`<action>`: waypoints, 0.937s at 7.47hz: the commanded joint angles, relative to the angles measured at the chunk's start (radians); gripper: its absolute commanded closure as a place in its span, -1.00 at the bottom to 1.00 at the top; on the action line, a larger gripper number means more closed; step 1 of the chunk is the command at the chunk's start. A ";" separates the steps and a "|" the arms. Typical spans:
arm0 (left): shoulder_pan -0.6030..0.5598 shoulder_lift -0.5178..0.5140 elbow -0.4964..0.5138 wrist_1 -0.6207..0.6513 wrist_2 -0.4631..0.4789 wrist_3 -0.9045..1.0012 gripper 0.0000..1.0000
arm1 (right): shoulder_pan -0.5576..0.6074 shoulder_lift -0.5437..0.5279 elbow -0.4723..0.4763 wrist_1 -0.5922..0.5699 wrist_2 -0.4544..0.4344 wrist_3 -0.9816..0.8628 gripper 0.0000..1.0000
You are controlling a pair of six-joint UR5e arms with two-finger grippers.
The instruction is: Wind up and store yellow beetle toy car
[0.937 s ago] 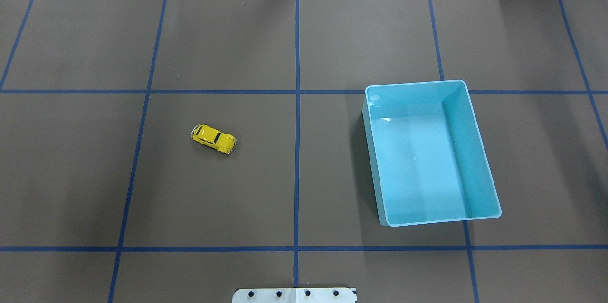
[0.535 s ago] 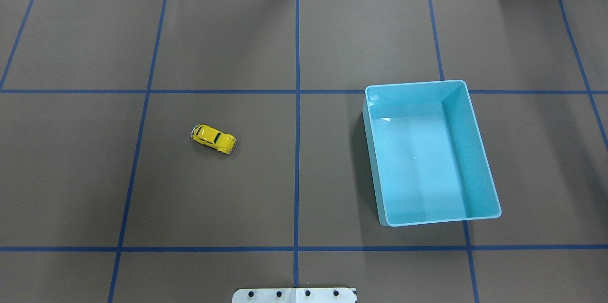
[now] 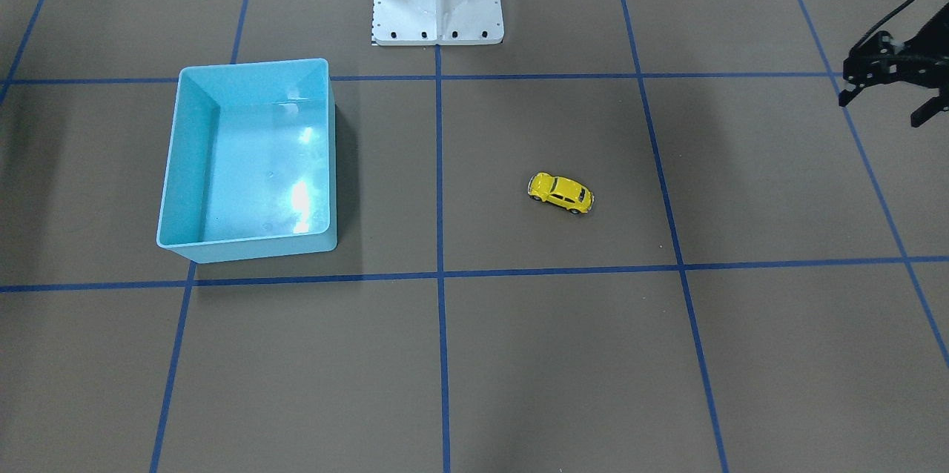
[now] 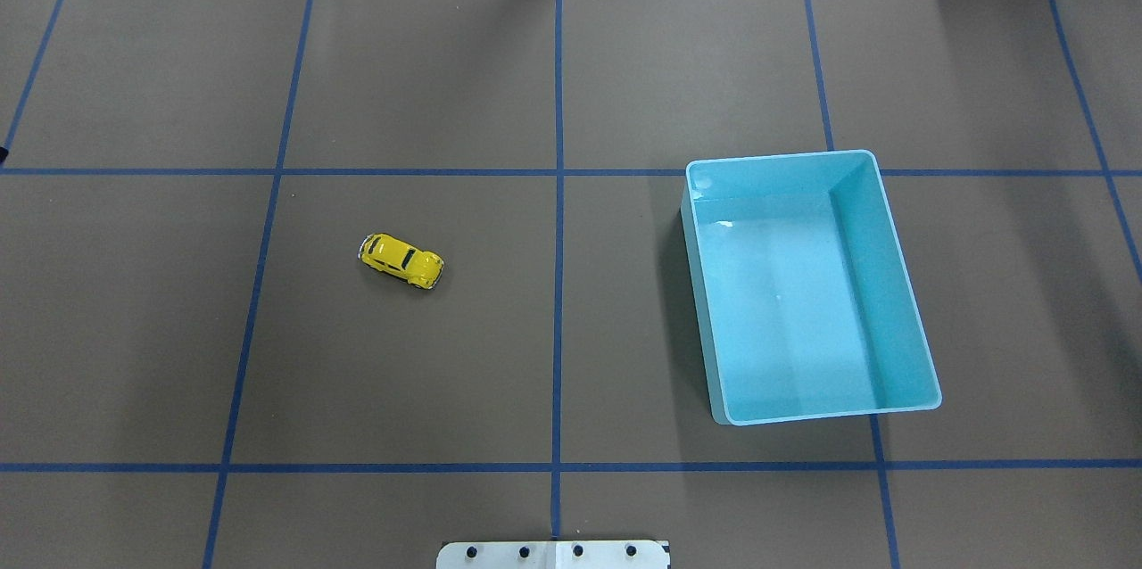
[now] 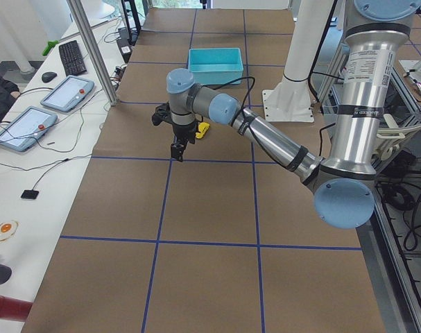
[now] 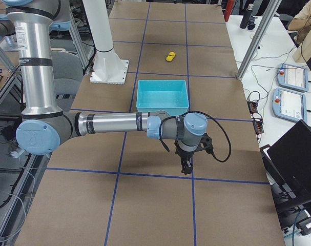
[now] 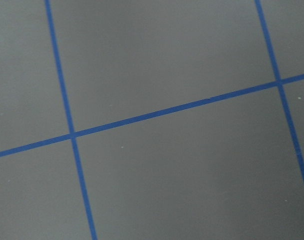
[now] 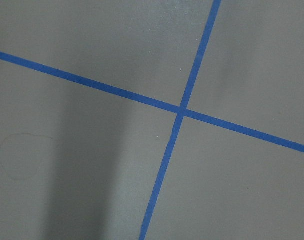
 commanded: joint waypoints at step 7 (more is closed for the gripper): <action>0.650 -0.307 -0.038 0.013 0.422 0.083 -1.00 | 0.000 -0.008 -0.003 0.002 0.000 0.000 -0.99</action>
